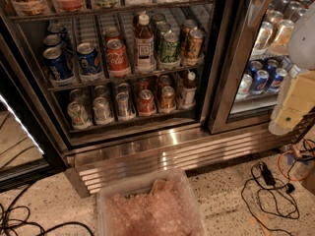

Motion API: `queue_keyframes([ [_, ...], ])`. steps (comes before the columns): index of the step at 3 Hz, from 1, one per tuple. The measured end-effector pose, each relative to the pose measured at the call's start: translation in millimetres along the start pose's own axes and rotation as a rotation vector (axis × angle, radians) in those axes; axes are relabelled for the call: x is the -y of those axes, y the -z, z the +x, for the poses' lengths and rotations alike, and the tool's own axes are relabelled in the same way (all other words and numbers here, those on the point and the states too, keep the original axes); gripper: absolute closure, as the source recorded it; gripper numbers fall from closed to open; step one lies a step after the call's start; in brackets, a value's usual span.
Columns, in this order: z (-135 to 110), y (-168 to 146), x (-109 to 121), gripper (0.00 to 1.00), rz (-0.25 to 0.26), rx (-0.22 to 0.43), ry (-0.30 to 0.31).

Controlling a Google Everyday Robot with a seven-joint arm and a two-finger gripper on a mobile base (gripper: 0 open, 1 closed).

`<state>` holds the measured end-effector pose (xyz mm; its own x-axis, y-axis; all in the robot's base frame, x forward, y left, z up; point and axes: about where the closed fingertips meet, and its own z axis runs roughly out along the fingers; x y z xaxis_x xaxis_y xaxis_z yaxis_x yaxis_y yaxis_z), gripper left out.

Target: Pick blue plastic bottle from bottom shelf of fridge

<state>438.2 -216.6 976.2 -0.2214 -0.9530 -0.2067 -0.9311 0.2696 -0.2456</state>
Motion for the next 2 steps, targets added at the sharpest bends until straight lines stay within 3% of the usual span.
queue_keyframes([
  [1, 0.0, 0.0, 0.0, 0.0, 0.0, 0.0, 0.0],
  [2, 0.4, -8.8, -0.8, 0.0, 0.032, -0.018, -0.03],
])
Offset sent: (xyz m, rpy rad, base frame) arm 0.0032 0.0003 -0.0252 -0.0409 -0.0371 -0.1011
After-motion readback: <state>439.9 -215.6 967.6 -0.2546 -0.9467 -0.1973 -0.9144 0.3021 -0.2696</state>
